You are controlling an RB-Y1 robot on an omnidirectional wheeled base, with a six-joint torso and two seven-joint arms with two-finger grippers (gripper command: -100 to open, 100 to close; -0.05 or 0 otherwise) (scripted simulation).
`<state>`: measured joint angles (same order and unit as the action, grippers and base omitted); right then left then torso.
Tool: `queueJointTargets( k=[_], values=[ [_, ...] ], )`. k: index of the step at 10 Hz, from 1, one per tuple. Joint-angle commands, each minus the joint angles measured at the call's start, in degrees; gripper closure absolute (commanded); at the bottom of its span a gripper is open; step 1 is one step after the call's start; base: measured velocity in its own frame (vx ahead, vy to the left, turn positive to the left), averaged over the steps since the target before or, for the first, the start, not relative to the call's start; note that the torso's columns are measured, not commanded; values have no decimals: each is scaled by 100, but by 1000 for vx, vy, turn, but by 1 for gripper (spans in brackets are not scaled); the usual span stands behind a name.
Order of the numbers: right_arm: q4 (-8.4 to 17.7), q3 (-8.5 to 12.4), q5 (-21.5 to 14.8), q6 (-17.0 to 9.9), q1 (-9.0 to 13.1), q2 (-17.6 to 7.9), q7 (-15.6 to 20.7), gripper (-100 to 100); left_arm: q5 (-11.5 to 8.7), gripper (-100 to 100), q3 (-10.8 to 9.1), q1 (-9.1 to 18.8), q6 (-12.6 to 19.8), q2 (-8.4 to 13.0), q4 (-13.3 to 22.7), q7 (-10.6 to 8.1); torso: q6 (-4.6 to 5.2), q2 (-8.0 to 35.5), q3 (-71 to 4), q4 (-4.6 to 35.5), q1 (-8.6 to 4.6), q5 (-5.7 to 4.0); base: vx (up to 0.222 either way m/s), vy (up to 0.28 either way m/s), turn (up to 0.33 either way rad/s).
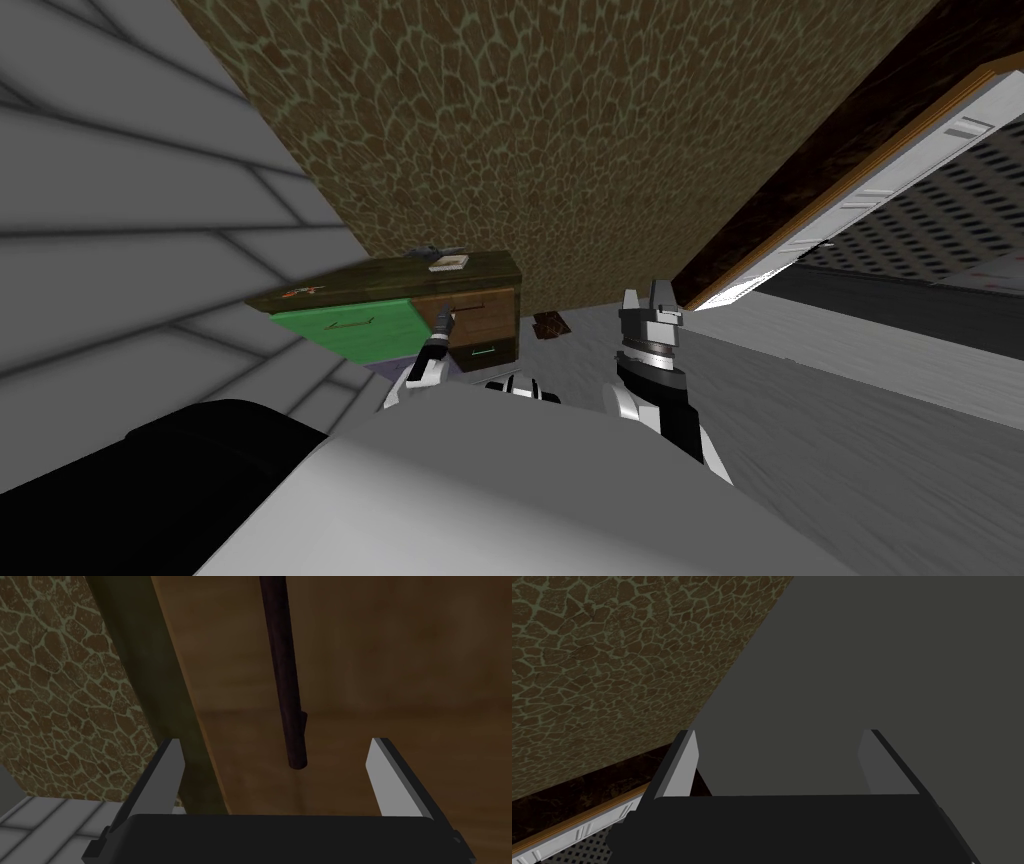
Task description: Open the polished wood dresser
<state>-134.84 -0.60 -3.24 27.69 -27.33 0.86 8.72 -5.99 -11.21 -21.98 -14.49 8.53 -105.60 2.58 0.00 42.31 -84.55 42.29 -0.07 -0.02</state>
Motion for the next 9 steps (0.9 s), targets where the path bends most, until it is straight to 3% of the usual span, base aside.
queueJointTargets(
  k=[1,7,9],
  values=[
    [0,-1,0,0,0,1,0,0,-6,-100,20,-13,-46,-252,-67,0,1,1,1,0,-20,-5,-9,-113,-3],
    [0,1,0,0,0,-1,0,0,-7,-100,21,-16,-52,-1051,-85,1,0,-3,-2,-1,9,2,-2,-13,0],
    [0,0,0,0,0,0,0,0,-27,-100,-3,-49,96,-989,-257,-2,0,-2,-1,0,4,0,24,16,-9]
  ],
)
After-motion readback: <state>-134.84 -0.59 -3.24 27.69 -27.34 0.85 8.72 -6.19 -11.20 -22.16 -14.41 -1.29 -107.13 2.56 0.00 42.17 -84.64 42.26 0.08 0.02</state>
